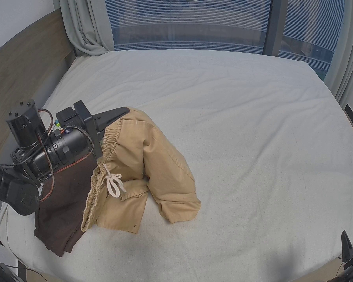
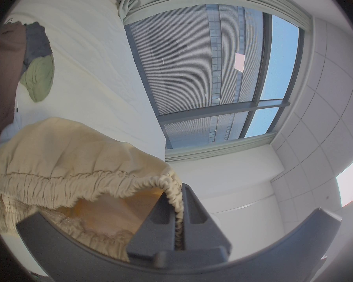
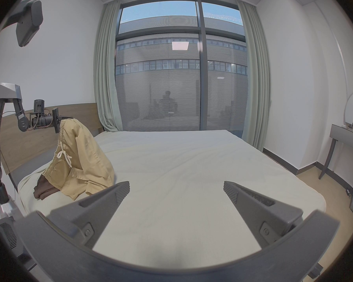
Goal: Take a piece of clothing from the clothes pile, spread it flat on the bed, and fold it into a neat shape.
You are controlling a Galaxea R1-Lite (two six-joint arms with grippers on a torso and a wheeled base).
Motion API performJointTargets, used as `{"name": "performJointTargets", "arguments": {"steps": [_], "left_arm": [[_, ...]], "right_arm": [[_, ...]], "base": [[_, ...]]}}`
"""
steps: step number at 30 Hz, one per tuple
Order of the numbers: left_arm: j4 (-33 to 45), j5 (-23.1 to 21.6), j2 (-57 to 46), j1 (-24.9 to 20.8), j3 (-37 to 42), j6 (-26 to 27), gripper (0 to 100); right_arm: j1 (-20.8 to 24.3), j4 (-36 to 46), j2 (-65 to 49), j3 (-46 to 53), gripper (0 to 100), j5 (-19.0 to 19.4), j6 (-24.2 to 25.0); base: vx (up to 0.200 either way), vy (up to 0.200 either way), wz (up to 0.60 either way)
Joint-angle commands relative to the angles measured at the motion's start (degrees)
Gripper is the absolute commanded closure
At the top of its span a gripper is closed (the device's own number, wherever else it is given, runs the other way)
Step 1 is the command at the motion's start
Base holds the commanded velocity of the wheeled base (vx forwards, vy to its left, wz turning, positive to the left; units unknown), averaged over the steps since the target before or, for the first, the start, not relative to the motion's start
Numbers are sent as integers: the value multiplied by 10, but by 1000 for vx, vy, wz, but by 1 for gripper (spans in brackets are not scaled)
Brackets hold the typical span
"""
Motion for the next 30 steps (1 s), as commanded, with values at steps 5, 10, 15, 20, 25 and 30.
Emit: {"name": "performJointTargets", "arguments": {"steps": [5,10,15,20,25,30], "left_arm": [[4,7,-15,-57,-35,-42,100],[6,7,-14,-96,-51,-43,100],[8,9,-14,-127,-82,-61,100],[30,23,-9,-167,-131,-95,100],[61,28,3,-189,-171,-103,100],[92,37,19,-214,-227,-103,100]], "right_arm": [[0,0,-4,10,0,-1,0],[0,0,-4,10,0,0,0],[1,0,-4,10,0,-1,0],[1,0,-5,10,0,-1,0],[1,0,-5,10,0,-1,0],[1,0,-5,10,0,-1,0]], "base": [[0,0,0],[0,0,0],[0,0,0],[0,0,0],[0,0,0],[0,0,0]]}}
